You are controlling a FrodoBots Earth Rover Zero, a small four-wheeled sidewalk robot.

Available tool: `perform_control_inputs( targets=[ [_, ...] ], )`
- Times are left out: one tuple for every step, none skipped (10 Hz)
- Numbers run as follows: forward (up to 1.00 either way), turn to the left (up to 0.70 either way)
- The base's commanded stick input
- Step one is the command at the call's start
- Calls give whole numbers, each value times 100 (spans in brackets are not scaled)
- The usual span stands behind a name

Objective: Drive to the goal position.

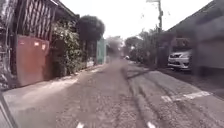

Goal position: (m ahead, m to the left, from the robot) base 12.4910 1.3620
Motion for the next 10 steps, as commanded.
perform_control_inputs(
  targets=[
    [85, -14],
    [85, 0],
    [90, 0],
    [97, 0],
    [98, 0],
    [100, 0],
    [100, 0],
    [100, 0],
    [100, 0],
    [100, 0]
  ],
)
